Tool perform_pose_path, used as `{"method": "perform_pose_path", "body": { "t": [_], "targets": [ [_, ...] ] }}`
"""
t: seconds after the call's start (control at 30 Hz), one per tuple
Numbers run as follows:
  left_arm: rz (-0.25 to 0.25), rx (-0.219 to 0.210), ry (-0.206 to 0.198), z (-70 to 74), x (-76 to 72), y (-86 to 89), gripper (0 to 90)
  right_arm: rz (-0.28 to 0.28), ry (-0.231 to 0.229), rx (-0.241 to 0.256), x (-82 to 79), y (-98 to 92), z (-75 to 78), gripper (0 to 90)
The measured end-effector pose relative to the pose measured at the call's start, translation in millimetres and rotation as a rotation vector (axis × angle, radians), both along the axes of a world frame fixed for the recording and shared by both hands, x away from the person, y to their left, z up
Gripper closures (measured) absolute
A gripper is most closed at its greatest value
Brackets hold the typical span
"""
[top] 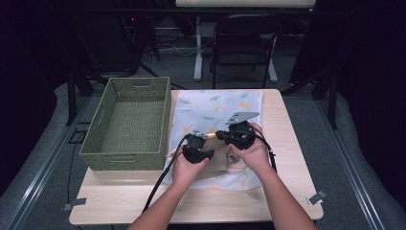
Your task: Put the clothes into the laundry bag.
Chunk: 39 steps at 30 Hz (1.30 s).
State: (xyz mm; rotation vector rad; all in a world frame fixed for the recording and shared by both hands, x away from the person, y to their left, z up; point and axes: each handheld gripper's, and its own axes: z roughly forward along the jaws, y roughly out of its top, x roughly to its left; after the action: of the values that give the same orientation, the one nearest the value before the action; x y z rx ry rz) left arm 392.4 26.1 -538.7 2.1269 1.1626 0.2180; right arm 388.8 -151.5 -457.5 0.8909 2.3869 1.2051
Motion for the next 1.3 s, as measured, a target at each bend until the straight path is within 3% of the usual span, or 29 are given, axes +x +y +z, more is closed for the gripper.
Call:
{"method": "perform_pose_path", "body": {
  "t": [0.1, 0.17, 0.3, 0.4, 0.6, 0.83, 1.07, 1.3],
  "targets": [
    [-0.005, 0.009, -0.020, 4.1, -4.2, 0.9, 54.5, 0.001, 0.002, -0.001, 0.9, -0.3, -0.7, 88.5],
    [-0.014, -0.012, -0.022, 7.8, -8.1, 2.5, 47.9, -0.004, 0.003, 0.000, 1.6, -0.4, -1.7, 88.5],
    [-0.027, -0.005, -0.036, 13.8, -17.2, 6.7, 42.7, -0.008, 0.002, 0.004, 2.4, -1.3, -1.9, 88.5],
    [-0.041, 0.013, -0.055, 16.1, -24.0, 11.4, 41.5, -0.010, 0.002, 0.004, 2.2, -1.9, -1.6, 88.5],
    [-0.040, 0.017, -0.053, 16.9, -33.2, 23.9, 41.3, -0.010, 0.002, 0.001, 2.6, -2.5, -1.8, 88.5],
    [-0.029, 0.040, -0.042, 6.5, -37.1, 34.2, 41.2, -0.011, 0.003, 0.002, 2.3, -1.9, -2.1, 88.5],
    [-0.033, 0.069, -0.038, -8.6, -36.4, 33.9, 40.3, -0.008, 0.001, 0.004, 1.7, -1.1, -2.1, 88.5],
    [-0.042, 0.046, 0.006, -21.0, -33.7, 33.7, 43.9, -0.009, -0.001, 0.004, 1.3, -1.5, -1.5, 88.4]
  ]
}}
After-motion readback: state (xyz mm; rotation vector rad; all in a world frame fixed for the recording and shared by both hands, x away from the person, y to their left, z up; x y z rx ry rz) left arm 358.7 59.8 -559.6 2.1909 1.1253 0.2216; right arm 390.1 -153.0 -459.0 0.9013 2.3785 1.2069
